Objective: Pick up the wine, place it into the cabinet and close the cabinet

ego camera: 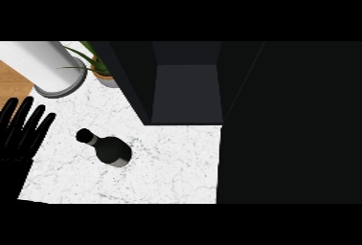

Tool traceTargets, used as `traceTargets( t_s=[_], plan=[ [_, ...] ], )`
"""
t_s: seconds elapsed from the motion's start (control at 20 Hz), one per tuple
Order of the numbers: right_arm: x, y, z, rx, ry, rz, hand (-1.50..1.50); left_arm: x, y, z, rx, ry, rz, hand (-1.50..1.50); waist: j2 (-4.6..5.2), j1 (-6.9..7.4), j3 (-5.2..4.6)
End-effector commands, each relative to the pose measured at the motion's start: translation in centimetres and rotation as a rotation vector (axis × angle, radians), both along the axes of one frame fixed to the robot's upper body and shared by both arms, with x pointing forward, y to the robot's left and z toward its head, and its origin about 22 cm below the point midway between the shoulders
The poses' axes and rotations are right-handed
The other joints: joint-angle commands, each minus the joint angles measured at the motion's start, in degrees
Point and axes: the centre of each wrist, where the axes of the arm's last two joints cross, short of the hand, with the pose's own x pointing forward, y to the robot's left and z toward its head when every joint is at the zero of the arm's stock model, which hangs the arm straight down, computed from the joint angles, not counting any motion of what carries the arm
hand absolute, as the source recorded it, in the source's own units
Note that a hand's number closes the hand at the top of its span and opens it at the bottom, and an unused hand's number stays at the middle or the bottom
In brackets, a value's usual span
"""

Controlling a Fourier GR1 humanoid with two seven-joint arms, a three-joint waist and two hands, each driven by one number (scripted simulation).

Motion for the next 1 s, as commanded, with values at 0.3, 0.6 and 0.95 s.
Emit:
traceTargets(
  t_s=[0.3,0.6,0.95],
  plan=[
    [-3.0,-1.1,2.7,0.014,-0.063,0.031,-1.50,1.7,0.2,-4.9,0.022,0.027,0.039,-1.50,0.03,-0.09,0.02],
    [-2.7,0.0,1.9,0.031,-0.057,0.036,-1.50,1.8,1.1,-9.5,0.027,0.032,0.058,-1.50,0.05,-0.06,0.01],
    [-3.2,-0.9,3.2,0.029,-0.052,0.008,-1.50,1.9,2.2,-11.5,0.034,0.044,0.053,-1.50,0.01,-0.07,0.01]
  ],
)
